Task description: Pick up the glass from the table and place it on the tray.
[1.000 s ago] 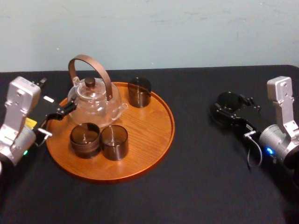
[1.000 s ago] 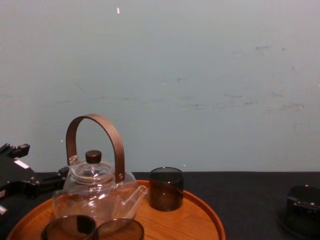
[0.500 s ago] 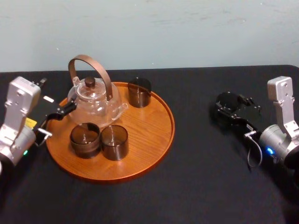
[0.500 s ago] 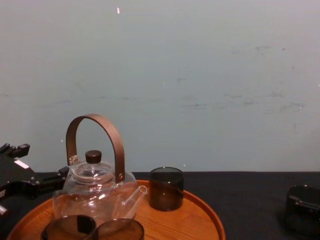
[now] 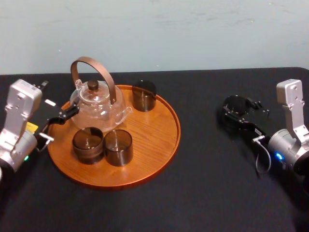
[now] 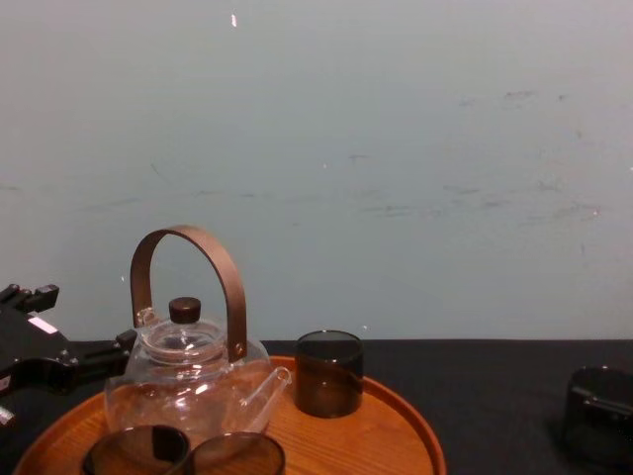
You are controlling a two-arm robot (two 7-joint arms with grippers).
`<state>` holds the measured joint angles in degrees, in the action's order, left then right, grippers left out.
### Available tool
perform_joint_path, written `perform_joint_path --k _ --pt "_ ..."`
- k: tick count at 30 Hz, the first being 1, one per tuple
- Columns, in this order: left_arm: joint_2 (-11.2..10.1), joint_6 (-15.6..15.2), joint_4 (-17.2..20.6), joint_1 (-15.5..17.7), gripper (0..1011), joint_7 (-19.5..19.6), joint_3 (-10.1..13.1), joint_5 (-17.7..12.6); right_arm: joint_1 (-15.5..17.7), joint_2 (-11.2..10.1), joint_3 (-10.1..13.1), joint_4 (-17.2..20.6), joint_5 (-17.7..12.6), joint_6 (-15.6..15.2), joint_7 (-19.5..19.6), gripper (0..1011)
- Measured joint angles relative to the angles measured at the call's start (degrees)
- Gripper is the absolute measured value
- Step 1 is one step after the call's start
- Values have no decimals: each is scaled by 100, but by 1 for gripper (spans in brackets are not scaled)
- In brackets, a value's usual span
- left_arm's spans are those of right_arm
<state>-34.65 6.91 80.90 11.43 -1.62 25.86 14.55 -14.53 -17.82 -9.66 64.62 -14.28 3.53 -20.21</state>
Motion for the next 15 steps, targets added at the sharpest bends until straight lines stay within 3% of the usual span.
perform_joint_path --k 7,15 --pt "0 0 0 0 1002 0 0 0 22 -19 11 34 -71 29 -78 900" --pt "0 0 0 0 1001 0 0 0 184 -104 -19 437 -125 29 -132 900"
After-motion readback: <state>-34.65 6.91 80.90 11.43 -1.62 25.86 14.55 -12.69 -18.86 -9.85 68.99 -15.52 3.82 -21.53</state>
